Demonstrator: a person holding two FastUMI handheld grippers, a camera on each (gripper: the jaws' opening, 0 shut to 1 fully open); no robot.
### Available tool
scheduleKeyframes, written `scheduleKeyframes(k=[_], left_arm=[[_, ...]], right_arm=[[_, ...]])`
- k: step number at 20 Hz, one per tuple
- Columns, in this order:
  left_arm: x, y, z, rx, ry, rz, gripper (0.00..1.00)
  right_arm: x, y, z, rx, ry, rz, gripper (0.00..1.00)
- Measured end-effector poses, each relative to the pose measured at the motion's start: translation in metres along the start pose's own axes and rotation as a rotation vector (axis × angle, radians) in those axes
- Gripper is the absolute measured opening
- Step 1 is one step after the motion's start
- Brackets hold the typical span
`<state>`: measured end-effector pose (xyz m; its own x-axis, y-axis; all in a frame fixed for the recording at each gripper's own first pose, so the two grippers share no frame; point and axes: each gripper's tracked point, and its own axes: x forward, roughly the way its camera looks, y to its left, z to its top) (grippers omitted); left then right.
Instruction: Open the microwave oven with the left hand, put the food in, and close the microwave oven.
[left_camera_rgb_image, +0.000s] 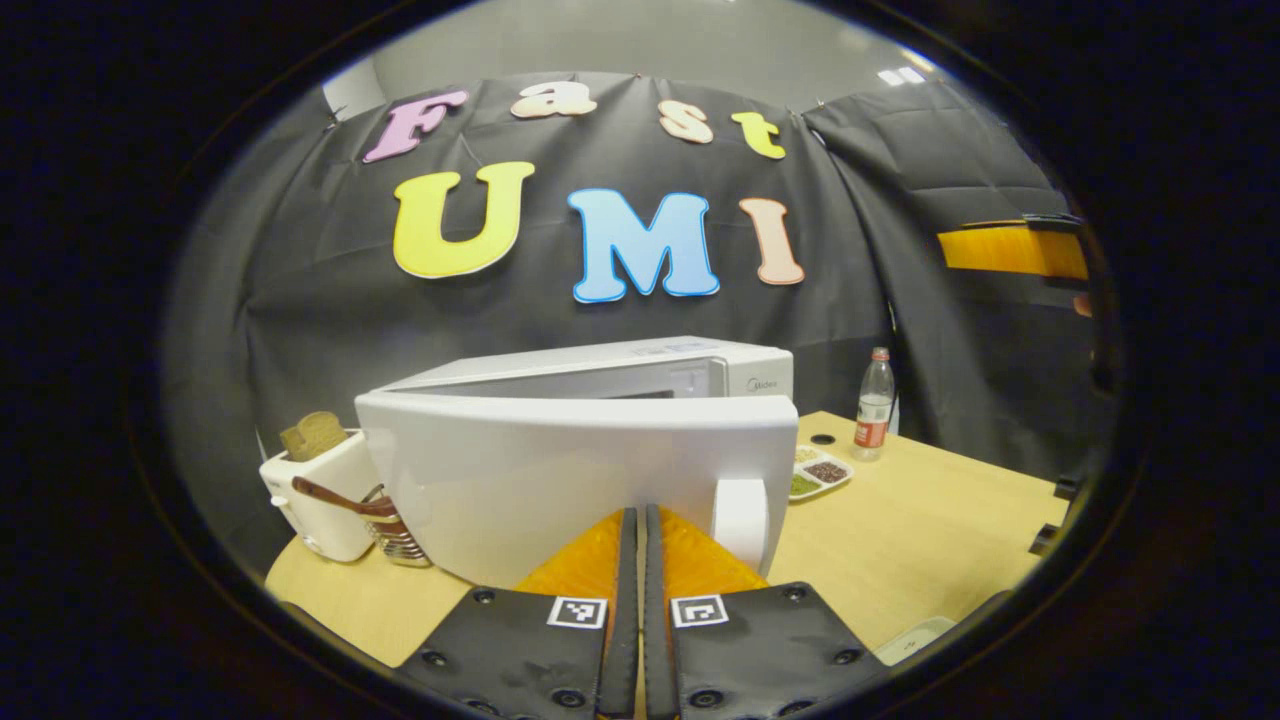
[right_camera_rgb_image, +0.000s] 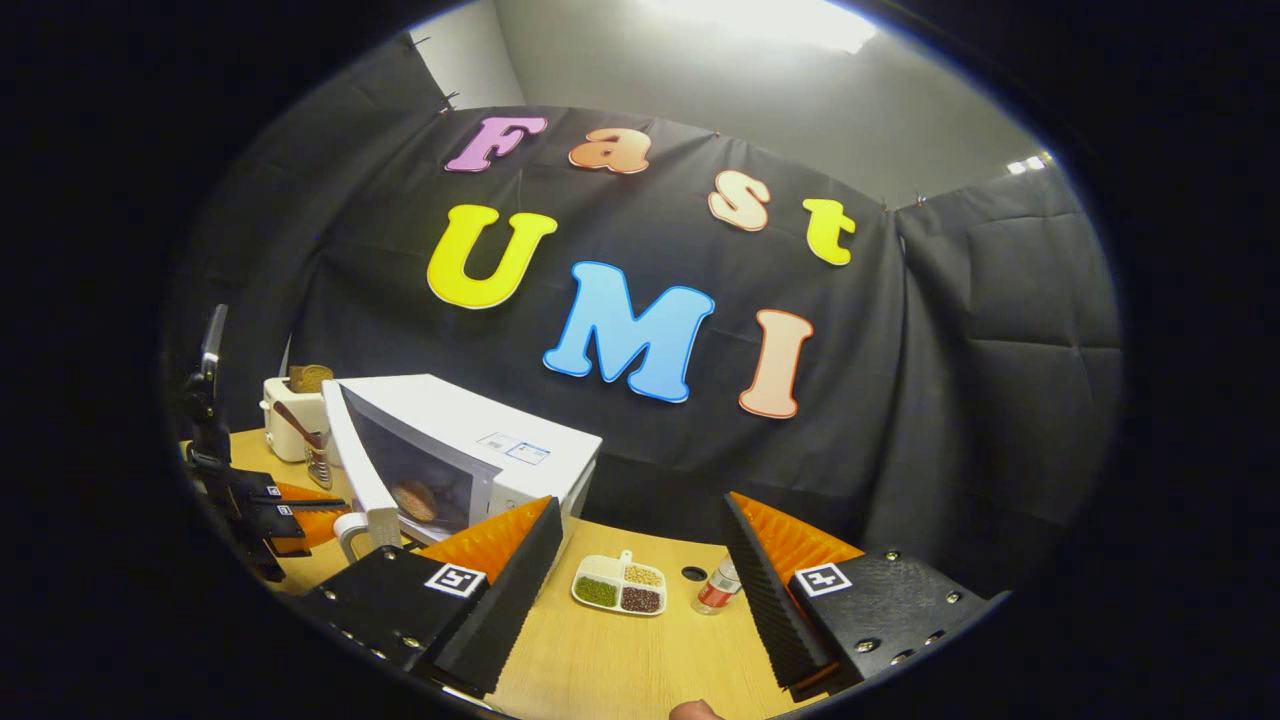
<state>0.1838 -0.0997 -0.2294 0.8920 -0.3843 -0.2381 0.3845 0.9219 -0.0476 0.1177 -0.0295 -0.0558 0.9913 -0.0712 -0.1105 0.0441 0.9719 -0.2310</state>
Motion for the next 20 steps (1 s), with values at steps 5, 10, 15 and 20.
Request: scheduleKeyframes(k=[5, 10, 15, 20], left_arm=[[0.035, -0.008, 0.01, -0.016, -0.009, -0.001, 0.1], [0.064, -0.007, 0.012, -0.017, 0.009, 0.042, 0.14], [0.093, -0.007, 0.016, -0.011, 0.029, 0.075, 0.14], [0.112, -0.008, 0.021, -0.018, 0.047, 0.111, 0.18]], right_arm=[[-0.016, -0.02, -0.006, 0.028, 0.014, -0.053, 0.97], [-0.029, -0.028, -0.018, 0.05, 0.032, -0.064, 0.97], [-0.036, -0.032, -0.023, 0.051, 0.039, -0.056, 0.97], [-0.039, -0.04, -0.03, 0.065, 0.056, -0.05, 0.97]])
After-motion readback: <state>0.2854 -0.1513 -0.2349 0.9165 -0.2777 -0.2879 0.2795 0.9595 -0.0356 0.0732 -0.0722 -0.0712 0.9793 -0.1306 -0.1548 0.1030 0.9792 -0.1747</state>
